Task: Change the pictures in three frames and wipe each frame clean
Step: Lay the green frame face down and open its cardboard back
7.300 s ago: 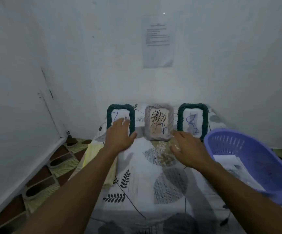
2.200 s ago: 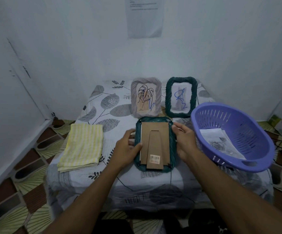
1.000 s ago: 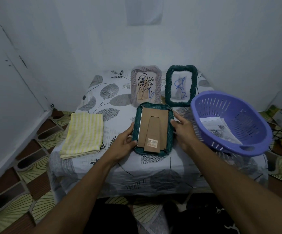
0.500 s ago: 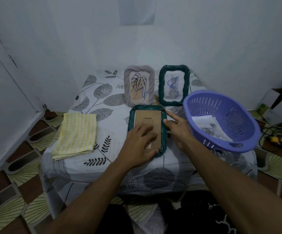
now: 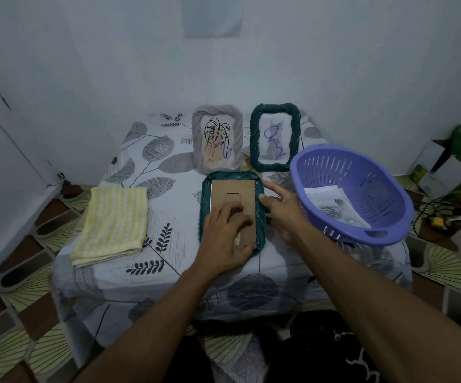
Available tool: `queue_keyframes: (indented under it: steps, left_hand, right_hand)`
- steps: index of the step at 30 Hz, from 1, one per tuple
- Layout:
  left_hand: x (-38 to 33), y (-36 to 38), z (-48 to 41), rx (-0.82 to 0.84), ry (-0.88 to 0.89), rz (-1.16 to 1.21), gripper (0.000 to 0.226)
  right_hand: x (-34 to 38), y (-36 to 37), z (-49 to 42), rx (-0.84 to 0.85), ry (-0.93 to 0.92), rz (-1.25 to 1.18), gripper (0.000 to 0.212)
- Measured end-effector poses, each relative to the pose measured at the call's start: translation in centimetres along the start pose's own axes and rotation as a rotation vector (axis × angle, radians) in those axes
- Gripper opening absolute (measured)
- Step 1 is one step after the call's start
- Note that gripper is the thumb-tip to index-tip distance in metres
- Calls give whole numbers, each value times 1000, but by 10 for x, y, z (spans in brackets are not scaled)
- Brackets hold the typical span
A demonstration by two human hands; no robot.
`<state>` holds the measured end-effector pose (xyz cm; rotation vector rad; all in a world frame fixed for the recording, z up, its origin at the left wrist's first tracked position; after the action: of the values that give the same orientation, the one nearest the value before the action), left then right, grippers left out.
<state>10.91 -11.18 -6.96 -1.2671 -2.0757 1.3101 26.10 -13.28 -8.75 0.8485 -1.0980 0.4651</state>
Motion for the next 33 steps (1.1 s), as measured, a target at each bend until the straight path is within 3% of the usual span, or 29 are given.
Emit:
queue_keyframes:
  steps: [9, 19, 25, 30, 33]
  left_hand:
    - [2, 7, -1, 31, -37, -16, 39]
    - [1, 9, -4, 54, -63, -34, 39]
    - [8, 3, -6, 89, -50, 97, 49]
    - [19, -4, -2, 89, -164, 95, 56]
    - [23, -5, -3, 93, -239, 38, 54]
  right_hand:
    - [-3, 0, -6, -25, 11, -7, 35]
    - [-5, -6, -15, -31, -1, 159, 40]
    - [-3, -8, -25, 8, -77, 450, 45]
    - [-4, -7, -25, -33, -114, 700, 50]
    - [4, 0, -16, -12, -223, 841, 35]
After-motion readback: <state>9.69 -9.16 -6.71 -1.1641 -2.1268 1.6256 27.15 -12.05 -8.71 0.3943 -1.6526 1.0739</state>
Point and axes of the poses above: each hand's wrist, its own z-axis away from the middle knuckle, its own y-axis out of the palm, x = y × z, the point moved 7 cm from there along -z, towards the middle knuckle, and after that the axes turned 15 degrees about -z, right-handed, at the moved point
